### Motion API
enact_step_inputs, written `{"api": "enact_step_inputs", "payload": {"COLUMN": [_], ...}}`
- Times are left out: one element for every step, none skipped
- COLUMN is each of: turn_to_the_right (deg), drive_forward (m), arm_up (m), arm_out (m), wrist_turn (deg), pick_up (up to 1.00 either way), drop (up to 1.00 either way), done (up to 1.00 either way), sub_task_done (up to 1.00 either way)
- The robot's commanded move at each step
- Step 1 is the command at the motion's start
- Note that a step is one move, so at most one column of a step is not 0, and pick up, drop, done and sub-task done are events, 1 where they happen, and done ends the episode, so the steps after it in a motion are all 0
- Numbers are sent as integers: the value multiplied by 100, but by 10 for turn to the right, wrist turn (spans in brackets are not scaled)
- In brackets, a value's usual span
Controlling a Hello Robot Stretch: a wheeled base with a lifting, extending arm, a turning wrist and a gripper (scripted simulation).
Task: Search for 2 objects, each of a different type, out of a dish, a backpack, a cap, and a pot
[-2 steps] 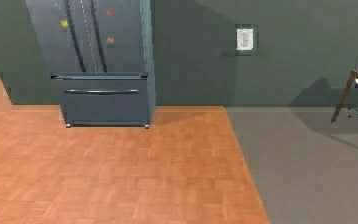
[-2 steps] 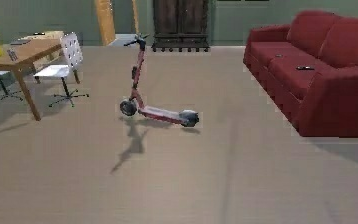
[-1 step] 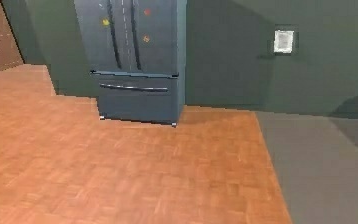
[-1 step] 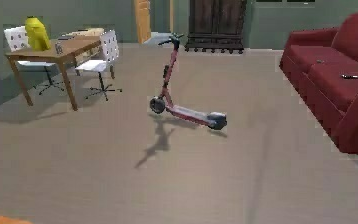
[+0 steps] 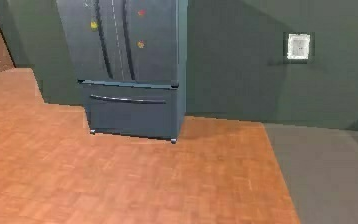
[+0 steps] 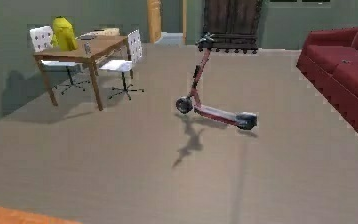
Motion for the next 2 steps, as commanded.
{"api": "enact_step_inputs", "payload": {"turn_to_the_right": [-390,0], "drive_forward": [0,100], "arm_up": [0,0], "arm_out": [0,0], "wrist_turn": [0,0], "pick_up": [0,0], "drop": [0,0], "done": [0,0], "sub_task_done": [0,0]}}
